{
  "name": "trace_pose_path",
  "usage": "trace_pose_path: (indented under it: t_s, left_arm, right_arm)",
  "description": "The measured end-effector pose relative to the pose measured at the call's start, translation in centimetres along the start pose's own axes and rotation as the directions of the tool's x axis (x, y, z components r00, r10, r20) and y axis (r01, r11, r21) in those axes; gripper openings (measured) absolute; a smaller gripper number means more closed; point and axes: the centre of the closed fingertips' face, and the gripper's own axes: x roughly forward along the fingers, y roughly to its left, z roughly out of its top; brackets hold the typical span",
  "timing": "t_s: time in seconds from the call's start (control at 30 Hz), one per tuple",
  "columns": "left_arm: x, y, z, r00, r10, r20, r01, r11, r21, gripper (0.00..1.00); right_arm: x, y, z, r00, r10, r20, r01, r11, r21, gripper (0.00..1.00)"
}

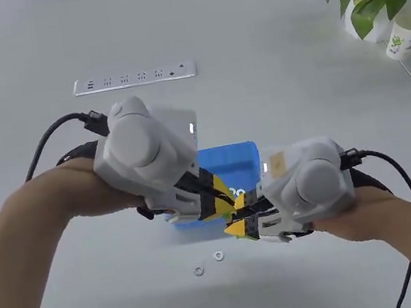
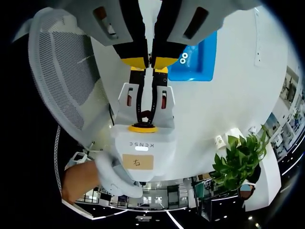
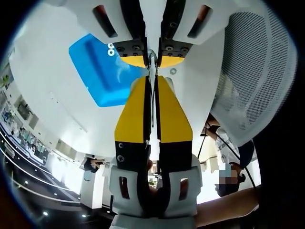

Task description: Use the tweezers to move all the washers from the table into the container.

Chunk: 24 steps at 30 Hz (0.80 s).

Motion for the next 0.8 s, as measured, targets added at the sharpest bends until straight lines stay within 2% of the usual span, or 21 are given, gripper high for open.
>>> trace_pose_path:
  t_s: [0.47, 0.8]
  left_arm:
    - [-0.8, 1.4, 1.1, 0.9997, 0.021, 0.009, -0.022, 1.0, 0.02, 0.07]
    - [-1.1, 3.3, 1.3, 0.9992, 0.037, 0.014, -0.038, 0.999, 0.024, 0.07]
  right_arm:
    - [-0.9, -1.8, 0.8, 0.9996, -0.027, 0.008, 0.027, 1.0, -0.006, 0.1]
    - [-0.8, -3.8, 1.2, 0.9991, -0.04, 0.008, 0.041, 0.999, -0.017, 0.1]
